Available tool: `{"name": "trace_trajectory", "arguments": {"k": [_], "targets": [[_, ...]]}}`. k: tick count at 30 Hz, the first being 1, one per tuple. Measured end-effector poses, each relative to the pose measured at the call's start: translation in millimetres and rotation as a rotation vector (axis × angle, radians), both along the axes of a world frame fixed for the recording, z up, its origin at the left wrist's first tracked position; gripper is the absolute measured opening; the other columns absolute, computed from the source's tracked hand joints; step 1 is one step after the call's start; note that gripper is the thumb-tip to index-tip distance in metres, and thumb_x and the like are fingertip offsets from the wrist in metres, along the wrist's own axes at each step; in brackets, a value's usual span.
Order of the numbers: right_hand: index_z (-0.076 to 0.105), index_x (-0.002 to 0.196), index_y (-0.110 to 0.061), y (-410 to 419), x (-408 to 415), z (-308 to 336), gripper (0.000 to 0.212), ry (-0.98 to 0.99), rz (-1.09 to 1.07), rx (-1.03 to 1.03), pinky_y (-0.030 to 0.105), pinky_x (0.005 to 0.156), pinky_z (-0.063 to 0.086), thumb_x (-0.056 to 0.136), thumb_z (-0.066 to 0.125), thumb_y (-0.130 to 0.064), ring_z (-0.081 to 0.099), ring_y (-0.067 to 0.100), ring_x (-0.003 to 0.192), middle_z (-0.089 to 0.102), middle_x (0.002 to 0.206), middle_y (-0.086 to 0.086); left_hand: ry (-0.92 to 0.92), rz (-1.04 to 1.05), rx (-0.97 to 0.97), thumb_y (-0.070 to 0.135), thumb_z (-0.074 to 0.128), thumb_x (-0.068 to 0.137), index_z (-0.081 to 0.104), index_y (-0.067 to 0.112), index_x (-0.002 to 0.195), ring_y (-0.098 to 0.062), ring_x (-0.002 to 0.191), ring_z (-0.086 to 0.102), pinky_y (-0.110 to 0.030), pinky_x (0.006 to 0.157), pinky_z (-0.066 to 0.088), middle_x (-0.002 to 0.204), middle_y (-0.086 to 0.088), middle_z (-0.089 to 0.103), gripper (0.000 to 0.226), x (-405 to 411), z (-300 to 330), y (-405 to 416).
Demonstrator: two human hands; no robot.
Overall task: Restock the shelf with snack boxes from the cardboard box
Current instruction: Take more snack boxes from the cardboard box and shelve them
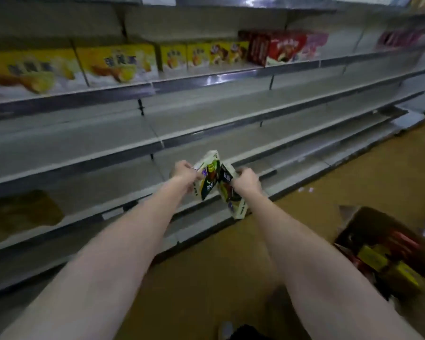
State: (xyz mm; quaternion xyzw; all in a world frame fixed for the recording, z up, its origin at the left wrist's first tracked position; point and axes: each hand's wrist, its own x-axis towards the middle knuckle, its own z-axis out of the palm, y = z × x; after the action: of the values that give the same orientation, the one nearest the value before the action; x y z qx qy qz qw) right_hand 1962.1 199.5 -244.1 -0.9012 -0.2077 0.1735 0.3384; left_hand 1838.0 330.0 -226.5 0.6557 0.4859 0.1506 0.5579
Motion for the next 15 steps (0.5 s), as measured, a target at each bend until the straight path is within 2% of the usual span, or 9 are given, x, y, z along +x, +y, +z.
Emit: {"name": "trace_trajectory", "arguments": {"k": [4, 7, 11, 13, 15], "targets": [[0.058, 0.13, -0.02, 59, -18, 26, 0.042, 0.023, 0.155, 0.097, 0.045, 0.095, 0.054, 0.089, 0.068, -0.023, 0.064, 0.027, 0.109, 0.065, 0.121, 0.006, -0.051, 0.165, 0.055, 0.0, 0.08, 0.074, 0.054, 0.017, 0.085, -0.029, 0.091, 0.063, -0.043, 0.077, 0.058, 0.097, -0.008, 0.063, 0.033, -42, 30, 43], [0.058, 0.132, -0.024, 103, -31, 47, 0.046, -0.021, 0.276, 0.138, 0.042, 0.095, 0.054, 0.087, 0.067, -0.025, 0.064, 0.025, 0.11, 0.066, 0.125, 0.004, -0.072, 0.309, 0.088, -0.001, 0.08, 0.072, 0.059, 0.015, 0.091, -0.027, 0.085, 0.063, -0.038, 0.063, 0.057, 0.092, -0.007, 0.064, 0.032, -73, 57, 71], [0.059, 0.131, -0.03, 150, -61, 86, 0.041, -0.06, 0.439, 0.188, 0.034, 0.092, 0.049, 0.091, 0.062, -0.026, 0.062, 0.024, 0.111, 0.066, 0.125, 0.001, -0.078, 0.469, 0.149, -0.005, 0.078, 0.071, 0.058, 0.012, 0.079, -0.027, 0.072, 0.06, -0.04, 0.059, 0.056, 0.086, -0.014, 0.064, 0.027, -120, 95, 96], [0.059, 0.13, -0.032, 173, -75, 102, 0.043, -0.057, 0.513, 0.215, 0.036, 0.093, 0.05, 0.088, 0.062, -0.026, 0.062, 0.024, 0.111, 0.066, 0.124, 0.001, -0.108, 0.559, 0.151, -0.006, 0.076, 0.066, 0.061, 0.01, 0.085, -0.028, 0.072, 0.061, -0.045, 0.065, 0.06, 0.085, -0.015, 0.065, 0.029, -147, 110, 108], [0.061, 0.127, -0.029, 194, -91, 115, 0.042, -0.052, 0.595, 0.263, 0.039, 0.092, 0.053, 0.085, 0.061, -0.025, 0.064, 0.025, 0.108, 0.068, 0.12, 0.002, -0.189, 0.672, 0.15, -0.009, 0.073, 0.06, 0.062, 0.009, 0.096, -0.032, 0.086, 0.065, -0.055, 0.075, 0.059, 0.094, -0.015, 0.068, 0.042, -177, 121, 119]]}}
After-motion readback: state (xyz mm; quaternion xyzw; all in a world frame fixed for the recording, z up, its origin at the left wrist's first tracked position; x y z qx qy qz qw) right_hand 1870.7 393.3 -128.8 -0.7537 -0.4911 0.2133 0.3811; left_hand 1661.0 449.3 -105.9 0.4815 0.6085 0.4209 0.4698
